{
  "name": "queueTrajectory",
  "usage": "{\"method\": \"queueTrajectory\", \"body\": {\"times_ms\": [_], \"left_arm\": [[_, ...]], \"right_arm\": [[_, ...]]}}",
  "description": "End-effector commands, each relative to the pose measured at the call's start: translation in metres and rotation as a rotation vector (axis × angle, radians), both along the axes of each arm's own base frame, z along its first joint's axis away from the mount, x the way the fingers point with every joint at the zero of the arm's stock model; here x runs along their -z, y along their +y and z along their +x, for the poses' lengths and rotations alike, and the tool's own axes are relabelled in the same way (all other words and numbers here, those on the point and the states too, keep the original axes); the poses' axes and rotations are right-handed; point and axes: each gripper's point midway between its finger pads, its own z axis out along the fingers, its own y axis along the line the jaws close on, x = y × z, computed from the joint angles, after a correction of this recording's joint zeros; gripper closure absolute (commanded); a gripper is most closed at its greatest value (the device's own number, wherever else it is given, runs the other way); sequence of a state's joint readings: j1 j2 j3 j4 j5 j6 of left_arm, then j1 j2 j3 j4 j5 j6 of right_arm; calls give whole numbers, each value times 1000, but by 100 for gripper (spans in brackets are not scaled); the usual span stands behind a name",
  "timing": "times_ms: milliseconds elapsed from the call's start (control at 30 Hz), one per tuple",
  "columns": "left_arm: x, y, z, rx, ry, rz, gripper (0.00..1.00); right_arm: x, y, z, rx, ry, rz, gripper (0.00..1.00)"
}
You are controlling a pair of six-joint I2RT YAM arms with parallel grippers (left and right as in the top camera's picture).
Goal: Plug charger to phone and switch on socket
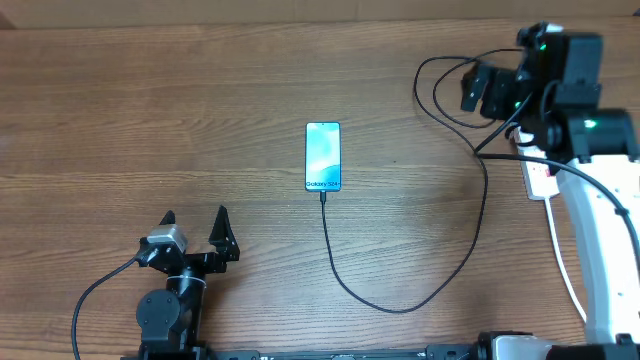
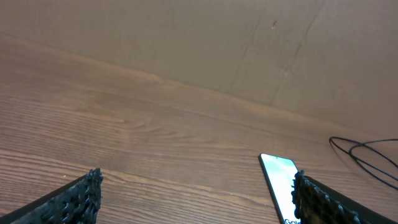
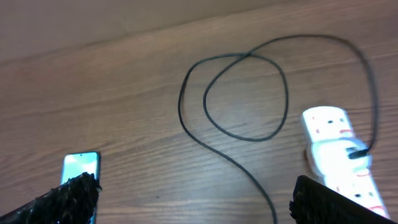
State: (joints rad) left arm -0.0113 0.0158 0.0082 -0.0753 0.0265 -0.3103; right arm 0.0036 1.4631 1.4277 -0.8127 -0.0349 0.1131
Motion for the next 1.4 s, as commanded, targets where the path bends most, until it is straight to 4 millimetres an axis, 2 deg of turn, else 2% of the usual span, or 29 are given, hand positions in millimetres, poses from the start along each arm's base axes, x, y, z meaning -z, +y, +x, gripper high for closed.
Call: {"method": "queueTrajectory", "body": {"times_ms": [0,133,367,600,733,900,1133,1267,1367], "left_arm": [[0,3,0,-13,-6,20,1],[0,3,0,-13,-6,20,1],[0,3,0,-13,-6,20,0],[0,3,0,-13,-6,20,0],[0,3,0,-13,-6,20,0],[0,3,0,-13,-6,20,0],[0,3,0,-13,-6,20,0],[0,3,0,-13,-6,20,0],[0,3,0,-13,-6,20,0]], "right_arm": [[23,12,-10,-54,-1,38,0],[66,26,-22,-112,-15,97,0],[147,22,-73,-92,48,85,0],[195,21,-113,-93,16,84,0],[212,21,-132,-94,4,84,0],[223,23,-146,-104,-45,91,0],[228,30,-157,-135,-114,118,0],[236,29,-167,-92,-108,160,0],[232,30,-166,-94,-124,161,0]]}}
